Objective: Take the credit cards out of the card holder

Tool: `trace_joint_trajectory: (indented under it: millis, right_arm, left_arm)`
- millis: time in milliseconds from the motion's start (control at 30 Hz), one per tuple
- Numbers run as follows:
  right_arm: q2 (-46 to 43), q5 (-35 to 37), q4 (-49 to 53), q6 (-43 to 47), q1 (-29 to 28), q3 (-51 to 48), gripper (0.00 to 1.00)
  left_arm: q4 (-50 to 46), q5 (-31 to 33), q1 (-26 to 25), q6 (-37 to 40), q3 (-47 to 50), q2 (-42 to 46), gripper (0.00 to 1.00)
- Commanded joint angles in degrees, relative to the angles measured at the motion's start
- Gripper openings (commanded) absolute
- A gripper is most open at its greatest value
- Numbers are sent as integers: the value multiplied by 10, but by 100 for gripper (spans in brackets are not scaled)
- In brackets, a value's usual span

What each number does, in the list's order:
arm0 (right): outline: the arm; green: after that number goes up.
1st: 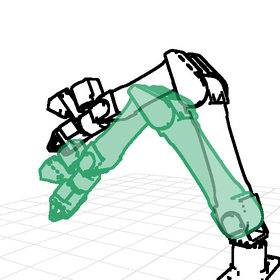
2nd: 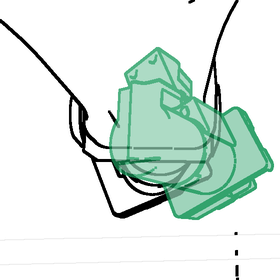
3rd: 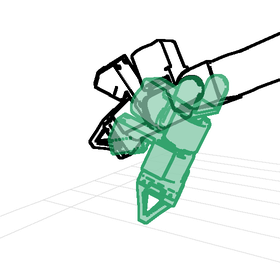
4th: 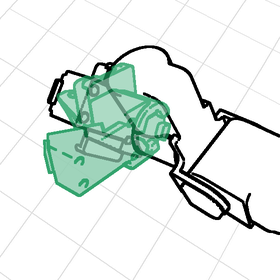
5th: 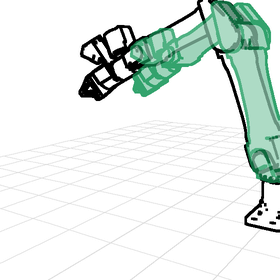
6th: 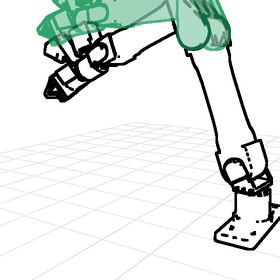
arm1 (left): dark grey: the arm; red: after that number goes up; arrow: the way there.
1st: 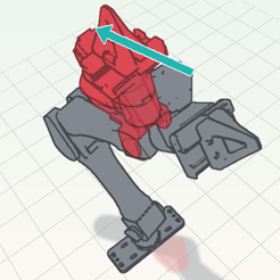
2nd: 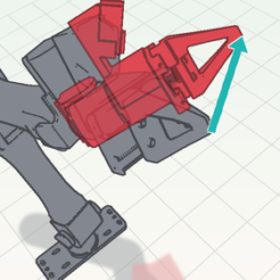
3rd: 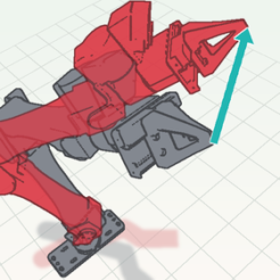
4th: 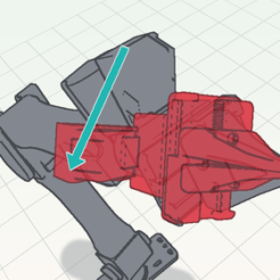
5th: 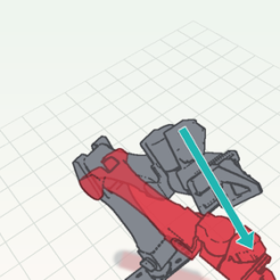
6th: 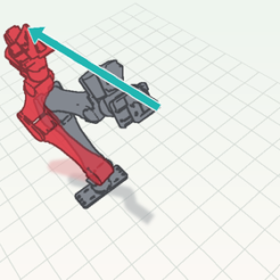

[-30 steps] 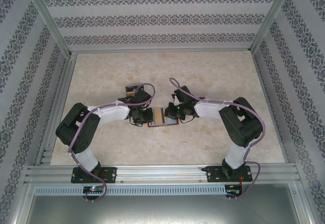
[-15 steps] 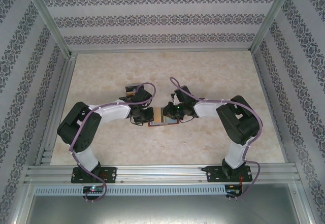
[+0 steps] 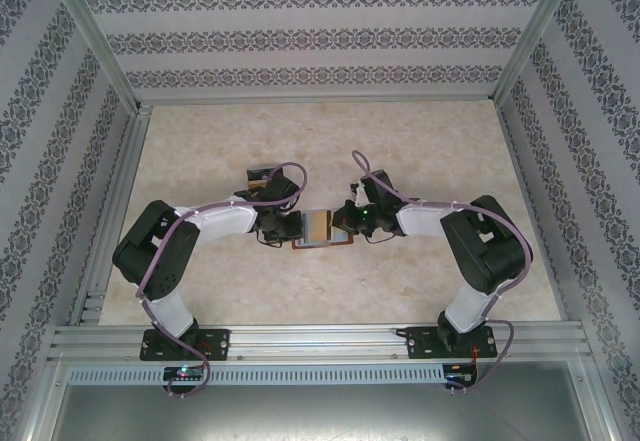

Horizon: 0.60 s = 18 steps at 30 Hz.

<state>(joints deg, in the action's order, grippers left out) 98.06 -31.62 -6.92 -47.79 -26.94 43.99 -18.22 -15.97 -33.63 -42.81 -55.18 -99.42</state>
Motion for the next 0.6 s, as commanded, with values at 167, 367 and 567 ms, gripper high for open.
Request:
trace_joint_trajectory:
  millis: [167,367,567]
  right_arm:
    - [-88,0,54,44,43,-45,0]
    - [-179,20,140,93,52,-27,0]
    - [-223,43,226,144,46,36,0]
  left_arm:
    - [-40,8,5,12,-3,-17,10]
    - [-42,3,5,16,-14,9,12]
    - [-80,26,5,20,-49,61,23]
